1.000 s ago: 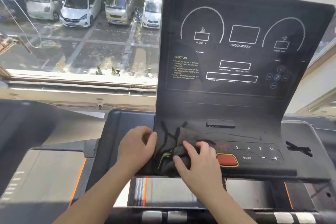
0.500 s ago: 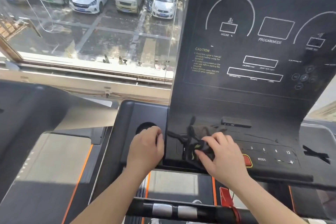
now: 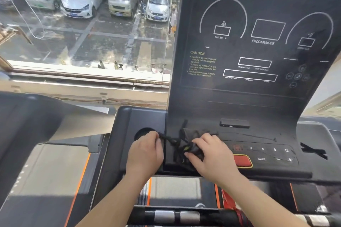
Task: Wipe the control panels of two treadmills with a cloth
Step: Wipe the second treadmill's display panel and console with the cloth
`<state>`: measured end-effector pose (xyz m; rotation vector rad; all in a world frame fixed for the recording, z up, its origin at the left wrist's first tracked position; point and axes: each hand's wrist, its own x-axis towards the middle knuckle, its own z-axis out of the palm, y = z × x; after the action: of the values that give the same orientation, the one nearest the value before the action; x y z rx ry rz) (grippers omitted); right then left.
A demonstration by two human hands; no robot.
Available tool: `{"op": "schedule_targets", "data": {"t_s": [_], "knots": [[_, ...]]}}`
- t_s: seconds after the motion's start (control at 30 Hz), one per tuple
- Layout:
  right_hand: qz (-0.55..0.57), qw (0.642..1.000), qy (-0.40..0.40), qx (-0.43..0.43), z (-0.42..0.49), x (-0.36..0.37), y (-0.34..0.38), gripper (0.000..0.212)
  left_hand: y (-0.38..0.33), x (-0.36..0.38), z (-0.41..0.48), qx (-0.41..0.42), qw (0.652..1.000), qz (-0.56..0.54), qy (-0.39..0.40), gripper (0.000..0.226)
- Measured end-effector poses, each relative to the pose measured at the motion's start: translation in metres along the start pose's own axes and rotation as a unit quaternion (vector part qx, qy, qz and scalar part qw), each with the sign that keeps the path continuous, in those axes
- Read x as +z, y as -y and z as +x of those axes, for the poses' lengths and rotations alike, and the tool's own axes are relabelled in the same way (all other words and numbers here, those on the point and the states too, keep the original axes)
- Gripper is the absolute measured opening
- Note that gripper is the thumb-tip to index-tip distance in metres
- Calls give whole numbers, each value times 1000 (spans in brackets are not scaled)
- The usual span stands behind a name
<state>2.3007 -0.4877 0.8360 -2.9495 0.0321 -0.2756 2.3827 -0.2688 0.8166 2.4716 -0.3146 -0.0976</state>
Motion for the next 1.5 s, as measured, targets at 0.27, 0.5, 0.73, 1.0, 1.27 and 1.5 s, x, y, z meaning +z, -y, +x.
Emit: {"op": "schedule_targets", "data": {"t_s": [0.27,0.5,0.73,1.0,1.27,1.5], "knots": [[52,990,-9,132,-6,-8,-13,53,-5,-2,0,-10,1000,6,10,16],[60,998,32,-12,-14,-8,1,40,-5,0,0,-32,999,11,3,11],[47,996,65,-45,-15,-28,-56,34,-40,7,3,-88,992,-41,-84,11],[84,993,87,2,-22,-52,-118,51,-136,49,1,26,991,-91,-90,19],[67,987,117,84,-52,-81,-203,49,-181,91,-1,58,992,-89,-74,19],[30,996,52,63,-58,-73,-194,38,-207,112,-27,96,995,-27,-17,12]]}}
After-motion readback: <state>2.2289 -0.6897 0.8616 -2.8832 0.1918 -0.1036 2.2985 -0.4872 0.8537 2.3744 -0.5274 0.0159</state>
